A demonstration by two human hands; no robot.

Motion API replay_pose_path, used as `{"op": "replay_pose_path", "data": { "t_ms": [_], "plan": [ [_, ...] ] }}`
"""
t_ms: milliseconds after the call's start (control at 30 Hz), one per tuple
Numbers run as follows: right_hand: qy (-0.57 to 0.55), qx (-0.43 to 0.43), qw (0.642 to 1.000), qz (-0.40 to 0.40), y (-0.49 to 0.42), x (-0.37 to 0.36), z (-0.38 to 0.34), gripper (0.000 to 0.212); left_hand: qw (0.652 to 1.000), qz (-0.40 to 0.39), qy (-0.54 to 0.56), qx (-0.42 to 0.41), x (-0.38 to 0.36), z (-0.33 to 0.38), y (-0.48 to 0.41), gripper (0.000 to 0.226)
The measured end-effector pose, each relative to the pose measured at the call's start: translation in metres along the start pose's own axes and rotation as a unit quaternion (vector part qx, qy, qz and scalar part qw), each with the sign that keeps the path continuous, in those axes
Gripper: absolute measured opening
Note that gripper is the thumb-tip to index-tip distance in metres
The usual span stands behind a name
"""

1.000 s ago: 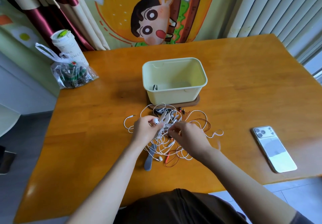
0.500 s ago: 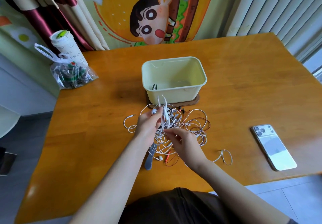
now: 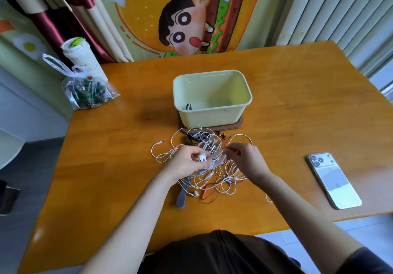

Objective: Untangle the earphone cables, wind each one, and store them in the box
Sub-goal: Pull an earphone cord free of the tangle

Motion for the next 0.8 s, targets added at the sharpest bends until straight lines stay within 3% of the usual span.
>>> {"op": "replay_pose_path", "data": {
  "t_ms": [200,400,533,633,800],
  "plan": [
    [0.051,0.020,0.998,-0.001,-0.006,0.009,-0.009,0.023,0.996,0.075,-0.023,0.036,0.004,-0.017,-0.006,0.024],
    [0.019,0.056,0.998,-0.030,0.013,-0.006,-0.036,0.022,0.979,0.200,-0.042,0.028,0.003,-0.025,-0.011,0.018],
    [-0.039,0.090,0.994,-0.045,0.032,-0.025,-0.048,0.022,0.961,0.260,0.095,0.029,0.001,-0.020,-0.014,0.019],
    [-0.082,0.096,0.992,-0.025,0.041,-0.032,-0.048,0.024,0.927,0.283,0.242,0.044,-0.001,-0.010,-0.013,0.009],
    [-0.109,0.074,0.991,-0.028,0.042,-0.036,-0.039,0.020,0.882,0.224,0.414,0.040,-0.002,0.007,-0.010,0.011]
  ]
}}
Point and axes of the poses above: each hand's wrist, its own y-axis away from the middle knuckle, its own x-axis out of the back of the hand, z = x × y, the point moved 2 cm from there along -y, towards the middle knuckle, and after that the axes turned 4 degrees about y, right-handed, at the moved point
